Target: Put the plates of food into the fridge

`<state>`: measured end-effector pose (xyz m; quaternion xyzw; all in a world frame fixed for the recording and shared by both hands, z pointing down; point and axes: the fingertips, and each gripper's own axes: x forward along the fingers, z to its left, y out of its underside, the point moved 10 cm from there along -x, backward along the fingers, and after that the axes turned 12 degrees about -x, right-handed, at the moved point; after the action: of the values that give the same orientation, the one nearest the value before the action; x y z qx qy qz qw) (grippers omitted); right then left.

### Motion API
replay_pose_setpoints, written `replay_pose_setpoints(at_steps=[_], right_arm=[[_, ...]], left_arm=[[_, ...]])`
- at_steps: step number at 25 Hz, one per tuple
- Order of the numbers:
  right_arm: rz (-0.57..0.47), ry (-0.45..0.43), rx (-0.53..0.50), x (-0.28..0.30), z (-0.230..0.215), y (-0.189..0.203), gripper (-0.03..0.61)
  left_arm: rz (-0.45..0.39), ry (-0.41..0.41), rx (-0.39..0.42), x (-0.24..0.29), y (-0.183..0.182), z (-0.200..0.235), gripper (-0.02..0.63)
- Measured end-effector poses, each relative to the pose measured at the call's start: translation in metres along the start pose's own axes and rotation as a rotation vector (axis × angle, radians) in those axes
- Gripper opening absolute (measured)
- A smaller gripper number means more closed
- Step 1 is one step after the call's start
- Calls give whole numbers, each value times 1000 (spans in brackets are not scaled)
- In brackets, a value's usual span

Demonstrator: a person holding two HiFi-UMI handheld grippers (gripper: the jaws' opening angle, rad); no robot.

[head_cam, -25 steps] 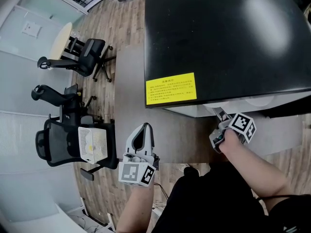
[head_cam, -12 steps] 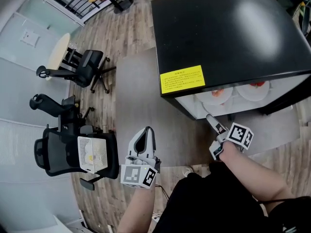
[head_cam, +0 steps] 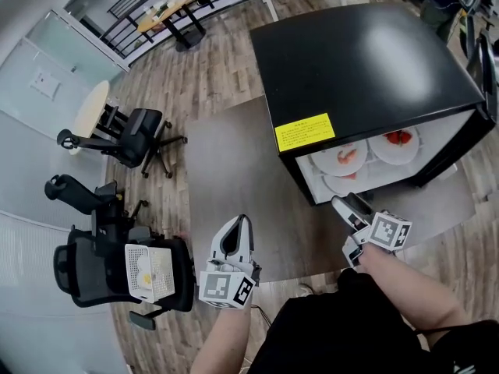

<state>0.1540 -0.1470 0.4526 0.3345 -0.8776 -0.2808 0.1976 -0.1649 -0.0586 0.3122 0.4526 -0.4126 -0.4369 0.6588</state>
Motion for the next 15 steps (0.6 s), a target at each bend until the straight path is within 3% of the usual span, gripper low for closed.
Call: replay_pose_setpoints(at_steps=[5,9,15], right_arm=[[-60,-16,-323,-9,17,-14,423],[-74,-17,-498,-14,34,-21,423],[-52,101,-754,-17,55,-25,423]], left_arm=[[-10,34,1,-1,-4,8,3],[-17,59,-2,-5,-5,12,3],[-5,95,-6,-11,1,6,3]])
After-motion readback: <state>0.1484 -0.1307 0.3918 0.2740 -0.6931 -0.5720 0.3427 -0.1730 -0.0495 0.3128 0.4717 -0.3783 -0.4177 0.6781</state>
